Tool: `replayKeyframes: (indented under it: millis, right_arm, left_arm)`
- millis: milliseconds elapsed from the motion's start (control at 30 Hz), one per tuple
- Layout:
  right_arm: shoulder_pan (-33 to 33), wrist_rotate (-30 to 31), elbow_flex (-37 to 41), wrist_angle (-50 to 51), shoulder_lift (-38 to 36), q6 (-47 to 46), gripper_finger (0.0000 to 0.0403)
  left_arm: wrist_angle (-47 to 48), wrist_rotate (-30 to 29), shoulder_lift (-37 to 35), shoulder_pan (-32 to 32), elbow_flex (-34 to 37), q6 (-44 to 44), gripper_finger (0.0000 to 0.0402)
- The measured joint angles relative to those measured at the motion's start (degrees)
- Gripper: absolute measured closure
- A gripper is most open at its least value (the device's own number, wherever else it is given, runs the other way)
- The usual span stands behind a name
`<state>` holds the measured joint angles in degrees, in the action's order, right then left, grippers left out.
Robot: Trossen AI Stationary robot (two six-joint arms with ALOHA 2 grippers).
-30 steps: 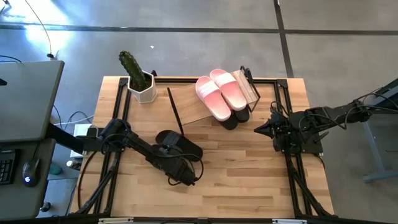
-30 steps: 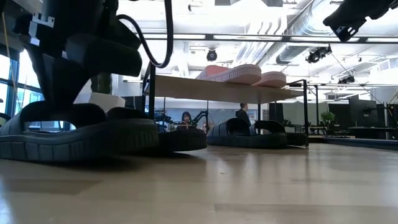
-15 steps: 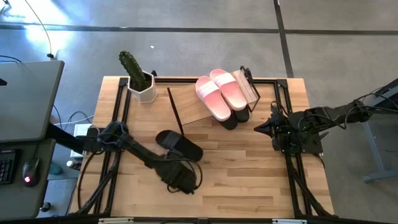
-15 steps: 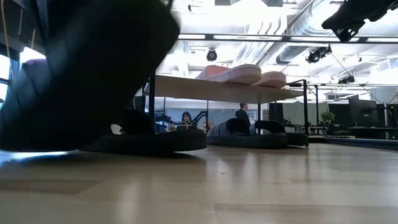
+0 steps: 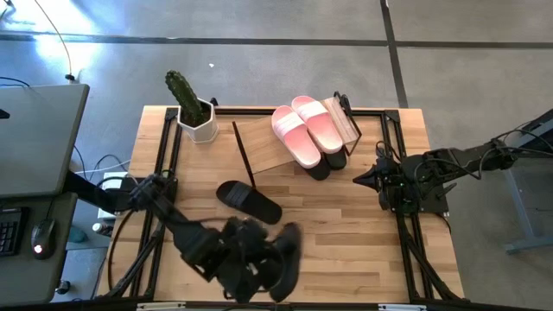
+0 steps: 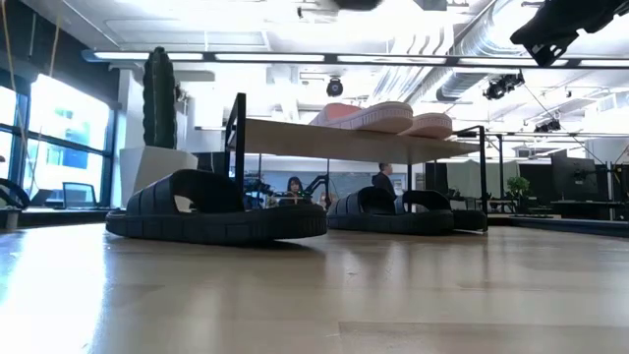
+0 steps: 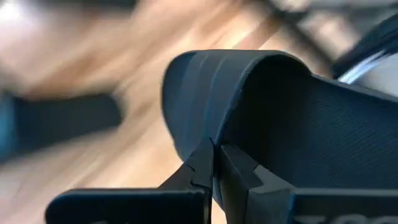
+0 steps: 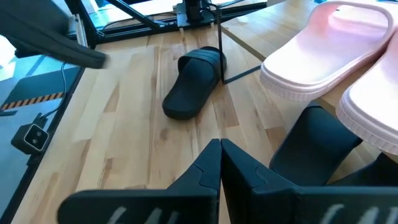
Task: Pick and place slides into the shelf
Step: Put the black slide under the shelf
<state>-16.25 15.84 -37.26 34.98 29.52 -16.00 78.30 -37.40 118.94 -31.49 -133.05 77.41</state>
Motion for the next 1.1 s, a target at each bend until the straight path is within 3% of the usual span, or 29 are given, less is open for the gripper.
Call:
replayKeyframes:
  millis: [100, 233, 533, 767, 1100]
  right_arm:
    - [0.0, 0.0, 0.0, 0.0, 0.0, 0.0, 0.0402]
    - [0.0, 0.2, 0.0, 0.0, -0.2, 0.0, 0.0402]
    - [0.0, 0.6, 0.0, 1.8, -2.7, -0.8, 0.0402]
    - [0.0, 0.7, 0.0, 2.9, -3.9, 0.0, 0.0402]
    - [0.0, 0.6, 0.0, 3.9, -4.8, -0.4, 0.0402]
  left_arm:
    - [-11.3, -2.8, 0.0, 3.0, -0.6, -14.0, 0.0401]
    - [-20.2, -0.7, 1.3, 8.7, -0.7, -25.8, 0.0401]
    - [-10.0, 4.2, 7.9, 16.2, -0.5, -27.7, 0.0402]
    - [-5.6, 3.7, 14.8, 19.3, -0.5, -29.3, 0.0401]
    - [3.0, 0.4, 20.2, 21.6, -0.5, -23.9, 0.0401]
